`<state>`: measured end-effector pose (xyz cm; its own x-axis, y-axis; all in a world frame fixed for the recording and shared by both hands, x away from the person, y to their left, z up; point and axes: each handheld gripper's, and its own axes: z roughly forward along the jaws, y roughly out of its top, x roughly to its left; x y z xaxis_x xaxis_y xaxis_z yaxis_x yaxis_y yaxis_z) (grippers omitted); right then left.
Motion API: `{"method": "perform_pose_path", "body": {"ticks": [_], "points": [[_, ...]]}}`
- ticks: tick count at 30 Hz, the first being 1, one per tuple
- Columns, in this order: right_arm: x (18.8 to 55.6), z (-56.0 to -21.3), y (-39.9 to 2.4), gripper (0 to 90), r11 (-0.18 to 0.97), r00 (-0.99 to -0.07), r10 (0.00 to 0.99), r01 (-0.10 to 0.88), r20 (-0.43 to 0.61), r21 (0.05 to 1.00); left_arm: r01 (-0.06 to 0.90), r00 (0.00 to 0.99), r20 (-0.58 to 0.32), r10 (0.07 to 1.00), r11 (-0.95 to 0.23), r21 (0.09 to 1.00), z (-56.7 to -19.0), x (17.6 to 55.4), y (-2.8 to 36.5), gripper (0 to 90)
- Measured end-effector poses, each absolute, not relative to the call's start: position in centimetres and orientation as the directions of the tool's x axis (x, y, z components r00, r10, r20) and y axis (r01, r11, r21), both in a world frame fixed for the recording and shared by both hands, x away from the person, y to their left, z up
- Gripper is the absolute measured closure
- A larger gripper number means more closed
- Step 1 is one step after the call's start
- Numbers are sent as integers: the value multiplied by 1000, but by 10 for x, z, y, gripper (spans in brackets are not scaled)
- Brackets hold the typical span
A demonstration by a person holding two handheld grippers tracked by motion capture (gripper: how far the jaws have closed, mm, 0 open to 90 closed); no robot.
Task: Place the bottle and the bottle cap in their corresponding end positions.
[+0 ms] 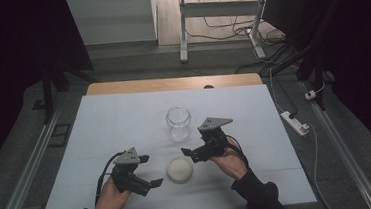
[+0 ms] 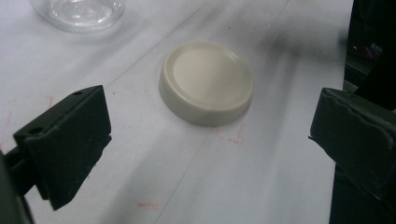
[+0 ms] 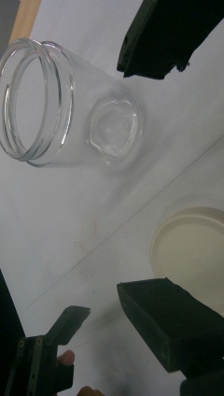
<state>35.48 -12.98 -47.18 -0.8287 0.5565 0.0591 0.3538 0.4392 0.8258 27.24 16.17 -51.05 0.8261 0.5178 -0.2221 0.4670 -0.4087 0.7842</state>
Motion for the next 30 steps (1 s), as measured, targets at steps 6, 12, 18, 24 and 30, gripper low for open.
{"method": "perform_pose_path", "body": {"ticks": [6,12,18,24,30], "points": [[346,-472,-135,0,437,-831,553,347,56,830,489,813,-235,532,-406,772,-511,268,169,0],[338,-474,-142,0,437,-836,545,343,59,832,504,800,-242,550,-395,768,-509,263,178,0],[329,-473,-152,0,438,-839,542,339,57,833,521,784,-253,567,-380,764,-507,257,188,0],[319,-473,-165,0,429,-832,551,353,69,831,525,769,-235,595,-377,763,-505,250,199,0],[308,-472,-184,0,416,-811,582,363,63,834,542,738,-239,632,-343,767,-504,243,215,0]]}}
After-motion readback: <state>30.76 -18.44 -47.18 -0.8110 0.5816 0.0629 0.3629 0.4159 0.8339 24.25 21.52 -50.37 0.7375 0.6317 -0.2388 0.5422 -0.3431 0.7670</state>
